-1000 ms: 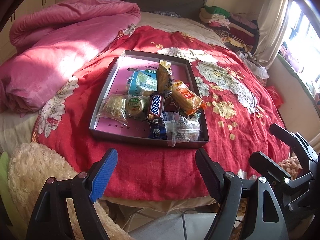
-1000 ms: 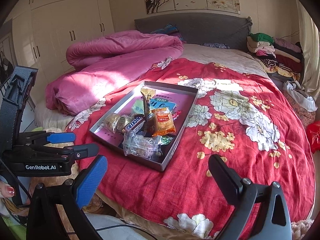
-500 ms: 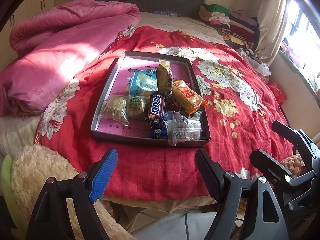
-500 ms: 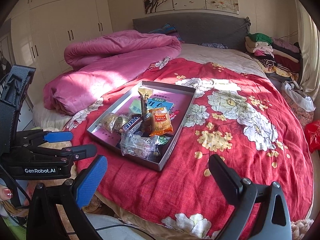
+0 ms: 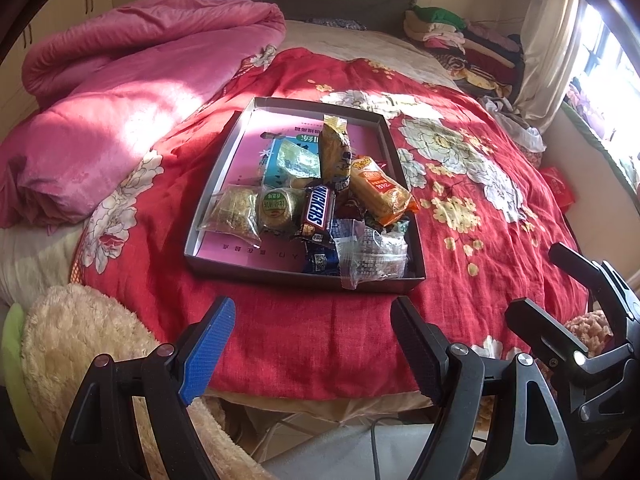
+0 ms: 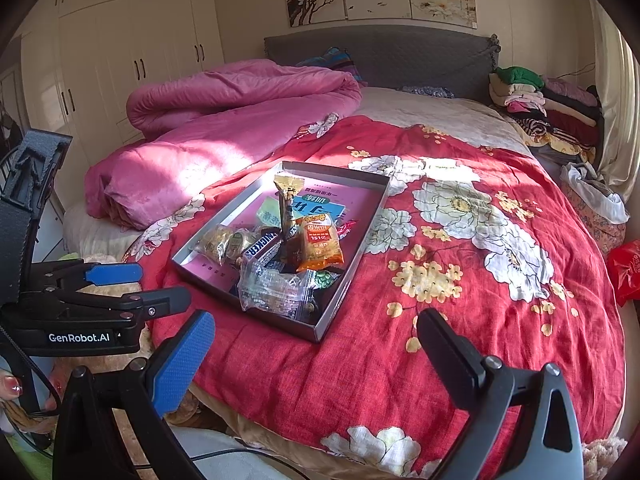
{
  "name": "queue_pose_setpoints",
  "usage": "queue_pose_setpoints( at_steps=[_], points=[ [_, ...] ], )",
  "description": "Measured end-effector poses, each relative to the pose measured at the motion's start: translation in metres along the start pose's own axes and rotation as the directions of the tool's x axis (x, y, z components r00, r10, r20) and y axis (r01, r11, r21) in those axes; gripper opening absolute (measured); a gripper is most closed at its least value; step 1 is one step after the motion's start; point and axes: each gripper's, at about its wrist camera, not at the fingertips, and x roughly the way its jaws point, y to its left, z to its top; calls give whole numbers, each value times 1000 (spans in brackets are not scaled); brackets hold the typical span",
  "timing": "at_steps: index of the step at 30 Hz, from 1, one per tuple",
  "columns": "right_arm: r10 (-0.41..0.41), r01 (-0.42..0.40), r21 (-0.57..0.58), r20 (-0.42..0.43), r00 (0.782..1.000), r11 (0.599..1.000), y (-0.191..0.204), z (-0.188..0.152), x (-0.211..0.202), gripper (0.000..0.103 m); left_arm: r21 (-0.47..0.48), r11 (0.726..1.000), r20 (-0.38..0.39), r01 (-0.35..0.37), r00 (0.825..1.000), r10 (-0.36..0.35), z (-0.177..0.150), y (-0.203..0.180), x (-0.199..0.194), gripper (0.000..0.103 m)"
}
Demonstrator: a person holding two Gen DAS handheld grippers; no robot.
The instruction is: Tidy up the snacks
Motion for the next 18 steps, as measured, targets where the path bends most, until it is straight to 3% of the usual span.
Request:
queue_pose_setpoints(
  at_steps=[10, 15, 18],
  points=[
    [-4, 4, 0, 0, 1000, 1000, 0, 0, 0, 102, -5, 1000, -23, -10, 1000, 10, 0, -2, 3, 81],
    [-7, 7, -7, 3, 1000, 1000, 0, 0, -1, 102, -5, 1000, -67, 14, 998, -15, -1, -5, 11, 81],
    [-9, 9, -7, 3, 1000, 1000, 0, 0, -1, 102, -12, 999, -51, 44, 998, -44, -1, -5, 9, 81]
  ],
)
